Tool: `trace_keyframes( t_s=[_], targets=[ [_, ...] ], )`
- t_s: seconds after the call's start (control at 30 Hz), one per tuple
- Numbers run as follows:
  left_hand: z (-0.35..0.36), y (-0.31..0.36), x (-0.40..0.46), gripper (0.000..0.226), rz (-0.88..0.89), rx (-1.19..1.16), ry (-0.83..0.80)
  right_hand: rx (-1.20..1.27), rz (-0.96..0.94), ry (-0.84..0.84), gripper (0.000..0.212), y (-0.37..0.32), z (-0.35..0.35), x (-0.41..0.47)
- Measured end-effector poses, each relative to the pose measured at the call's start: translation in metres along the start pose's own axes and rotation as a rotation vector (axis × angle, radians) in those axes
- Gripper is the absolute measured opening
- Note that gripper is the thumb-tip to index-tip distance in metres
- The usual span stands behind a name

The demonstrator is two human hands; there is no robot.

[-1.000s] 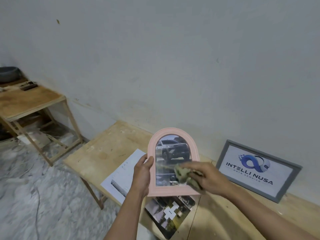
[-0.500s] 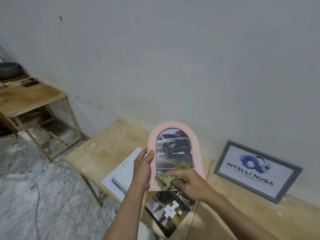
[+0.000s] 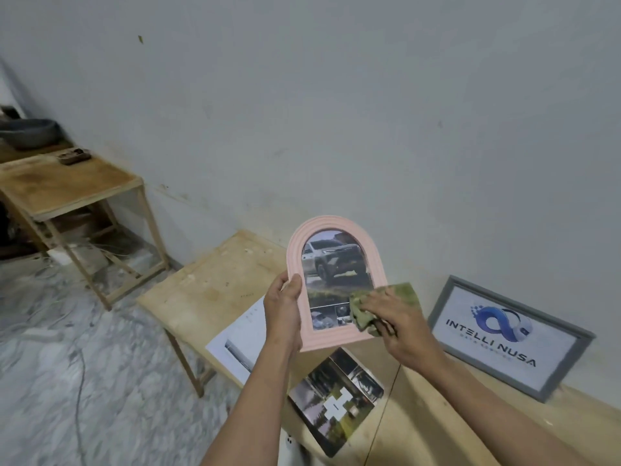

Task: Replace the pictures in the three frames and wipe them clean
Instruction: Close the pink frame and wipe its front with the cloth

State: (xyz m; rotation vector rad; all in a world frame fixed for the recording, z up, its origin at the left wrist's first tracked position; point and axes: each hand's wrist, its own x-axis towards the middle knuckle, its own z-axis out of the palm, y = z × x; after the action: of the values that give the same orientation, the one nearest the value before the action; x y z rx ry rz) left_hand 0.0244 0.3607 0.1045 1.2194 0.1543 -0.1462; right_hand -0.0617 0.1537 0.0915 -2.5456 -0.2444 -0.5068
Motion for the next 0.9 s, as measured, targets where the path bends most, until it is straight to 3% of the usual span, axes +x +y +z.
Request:
trace_keyframes(
  t_s=[0.1, 0.17, 0.33, 0.4, 0.47, 0.5, 0.57, 0.63, 0.77, 0.9],
  targets=[
    [0.012, 0.002, -0.006, 0.009, 0.004, -0.002, 0.013, 0.181, 0.224, 0.108, 0.053, -0.029, 0.025, -0.015],
    [0.02, 0.002, -0.007, 0.015, -0.007, -0.005, 0.016, 0.294, 0.234, 0.128, 0.05, -0.059, 0.037, -0.013],
    [0.012, 0.009, 0.0, 0.018, -0.04, -0.015, -0.015, 0.792, 0.413, 0.021, 0.041, -0.093, 0.009, 0.016],
    [0.007, 0.012, -0.001, 0.02, -0.038, 0.023, -0.055, 0.732, 0.37, 0.202, 0.034, -0.088, -0.018, 0.042],
    [0.01, 0.015, -0.005, 0.02, -0.027, 0.031, -0.105, 0.515, 0.284, 0.436, 0.037, -0.076, -0.042, 0.08],
    [0.014, 0.018, -0.008, 0.02, -0.015, 0.025, -0.135, 0.388, 0.207, 0.465, 0.041, -0.075, -0.051, 0.1],
    [0.018, 0.022, -0.009, 0.019, 0.007, 0.034, -0.17, 0.179, 0.017, 0.333, 0.048, -0.071, -0.045, 0.123],
    [0.018, 0.029, -0.007, 0.017, 0.028, 0.048, -0.147, 0.11, -0.038, 0.14, 0.051, -0.069, -0.017, 0.112],
    [-0.001, 0.033, 0.003, 0.016, 0.002, 0.011, -0.064, 0.261, 0.017, -0.089, 0.04, -0.082, 0.023, 0.035],
    [-0.005, 0.025, 0.0, 0.017, 0.043, 0.182, -0.112, 0.445, 0.125, -0.303, 0.036, -0.091, -0.004, 0.013]
  ],
)
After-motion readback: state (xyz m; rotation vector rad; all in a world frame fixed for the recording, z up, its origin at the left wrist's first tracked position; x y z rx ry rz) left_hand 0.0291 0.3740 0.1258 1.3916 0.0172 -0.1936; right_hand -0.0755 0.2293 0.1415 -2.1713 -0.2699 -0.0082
